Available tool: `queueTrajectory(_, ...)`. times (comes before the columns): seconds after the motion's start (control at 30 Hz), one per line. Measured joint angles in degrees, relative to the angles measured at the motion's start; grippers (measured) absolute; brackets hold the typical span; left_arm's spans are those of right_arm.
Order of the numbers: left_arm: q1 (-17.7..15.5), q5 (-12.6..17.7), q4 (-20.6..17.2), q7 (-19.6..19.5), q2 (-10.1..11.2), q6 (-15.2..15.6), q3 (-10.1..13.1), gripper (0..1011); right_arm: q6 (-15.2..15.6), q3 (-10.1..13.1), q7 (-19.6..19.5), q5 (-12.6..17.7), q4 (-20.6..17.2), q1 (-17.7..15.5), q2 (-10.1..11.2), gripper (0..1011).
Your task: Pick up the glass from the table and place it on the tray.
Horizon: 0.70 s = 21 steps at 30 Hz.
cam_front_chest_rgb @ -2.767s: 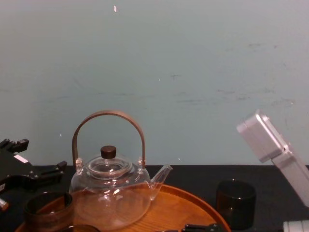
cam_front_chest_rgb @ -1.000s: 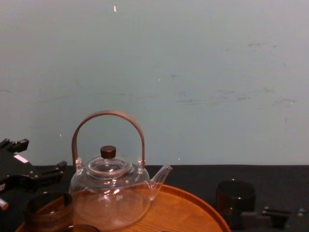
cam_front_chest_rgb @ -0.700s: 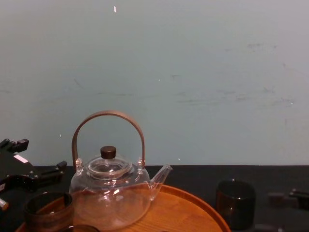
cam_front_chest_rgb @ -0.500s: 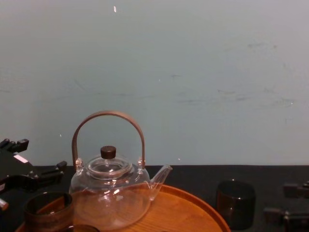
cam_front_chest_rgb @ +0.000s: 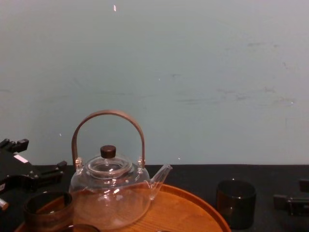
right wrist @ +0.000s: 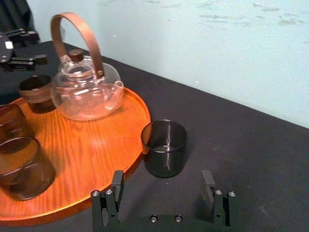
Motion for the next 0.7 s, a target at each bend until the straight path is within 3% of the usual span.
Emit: queueTrajectory(0.7, 0.0, 0.0, 0.0, 0.0, 0.0, 0.0, 0.0, 1001, 1.0, -2.4, 0.4, -6.2, 9.1, 7.0, -6.4, 1002)
